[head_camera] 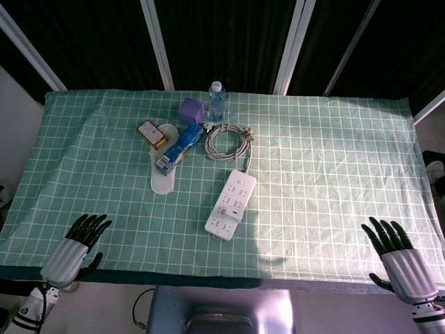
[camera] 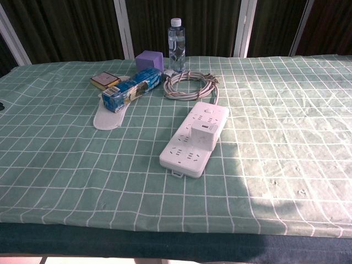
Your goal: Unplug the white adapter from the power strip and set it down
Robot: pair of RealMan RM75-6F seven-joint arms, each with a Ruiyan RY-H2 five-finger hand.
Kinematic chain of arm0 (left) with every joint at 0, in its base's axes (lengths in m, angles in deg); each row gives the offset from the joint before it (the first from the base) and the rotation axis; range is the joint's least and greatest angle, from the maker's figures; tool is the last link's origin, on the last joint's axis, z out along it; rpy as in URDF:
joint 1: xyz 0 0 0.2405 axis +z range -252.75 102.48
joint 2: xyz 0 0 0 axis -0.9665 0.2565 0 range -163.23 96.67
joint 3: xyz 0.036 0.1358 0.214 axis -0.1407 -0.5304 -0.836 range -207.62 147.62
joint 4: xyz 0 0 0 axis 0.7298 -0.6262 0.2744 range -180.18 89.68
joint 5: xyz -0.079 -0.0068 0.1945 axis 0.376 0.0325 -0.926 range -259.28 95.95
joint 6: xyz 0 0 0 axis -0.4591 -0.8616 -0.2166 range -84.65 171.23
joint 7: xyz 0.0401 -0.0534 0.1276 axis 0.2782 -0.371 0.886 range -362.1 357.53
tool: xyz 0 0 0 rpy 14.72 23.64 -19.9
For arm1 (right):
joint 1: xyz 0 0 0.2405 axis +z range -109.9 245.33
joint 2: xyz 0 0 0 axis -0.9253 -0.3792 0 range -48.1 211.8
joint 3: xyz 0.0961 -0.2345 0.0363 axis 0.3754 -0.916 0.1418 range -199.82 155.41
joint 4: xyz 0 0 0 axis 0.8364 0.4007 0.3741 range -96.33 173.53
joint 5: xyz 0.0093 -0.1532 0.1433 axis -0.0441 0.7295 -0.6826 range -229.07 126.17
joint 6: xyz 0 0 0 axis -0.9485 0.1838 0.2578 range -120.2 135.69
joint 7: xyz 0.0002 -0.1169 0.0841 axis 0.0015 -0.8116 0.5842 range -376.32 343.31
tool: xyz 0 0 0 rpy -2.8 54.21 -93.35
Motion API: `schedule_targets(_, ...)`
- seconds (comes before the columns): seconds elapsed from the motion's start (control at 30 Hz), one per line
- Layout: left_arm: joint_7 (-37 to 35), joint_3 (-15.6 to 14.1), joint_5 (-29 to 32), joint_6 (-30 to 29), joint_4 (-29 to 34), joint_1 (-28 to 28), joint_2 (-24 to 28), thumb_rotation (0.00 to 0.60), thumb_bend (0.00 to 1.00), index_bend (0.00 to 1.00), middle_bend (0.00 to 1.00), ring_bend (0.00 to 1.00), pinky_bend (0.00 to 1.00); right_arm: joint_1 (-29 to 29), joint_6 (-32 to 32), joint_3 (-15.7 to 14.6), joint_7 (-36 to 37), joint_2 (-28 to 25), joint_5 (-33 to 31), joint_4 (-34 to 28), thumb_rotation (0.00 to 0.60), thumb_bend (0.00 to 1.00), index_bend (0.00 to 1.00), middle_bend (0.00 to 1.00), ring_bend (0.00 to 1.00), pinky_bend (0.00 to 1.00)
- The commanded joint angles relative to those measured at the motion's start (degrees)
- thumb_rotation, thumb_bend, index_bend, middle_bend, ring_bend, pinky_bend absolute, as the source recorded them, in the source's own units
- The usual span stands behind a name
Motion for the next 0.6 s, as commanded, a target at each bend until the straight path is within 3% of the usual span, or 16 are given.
schedule_targets(0.03,0.13,-0.05,-0.12,0.10,-0.16,-0.09,-0.18,0.600,0.46,0.00,0.04,0.00,0.05,0.01,0.01,0.07,0.12,-0.04,-0.12,0.00,0.600,0.15,0.00,0.00,0.00,0.00)
schedule_targets(0.27,0.15,-0.45,-1.19,0.10,-0.87,-0.35,-0.81,0.600,0.47,0.00,0.03,0.00,0.05,0.31,0.49,0.00,-0.25,0.25,0.18,0.02,0.600,0.15,0.00,0.00,0.00,0.00)
schedule_targets(0.43,-5.85,-2.22,-7.43,1.04,-4.68,-3.64,-5.20,0.600,0.52,0.00,0.03,0.00,0.06,3.47,3.59,0.66,-0.96,3.20,2.50,2.23,0.600,0.15,0.00,0.00,0.00,0.00)
schedule_targets(0.6,-5.82,-1.15,-10.14,5.07,-5.50,-8.45,-10.51,0.600,0.56,0.00,0.03,0.00,0.07,8.24,8.90,1.75,-3.03,6.14,4.41,2.75,0.600,0.15,0.00,0.00,0.00,0.00)
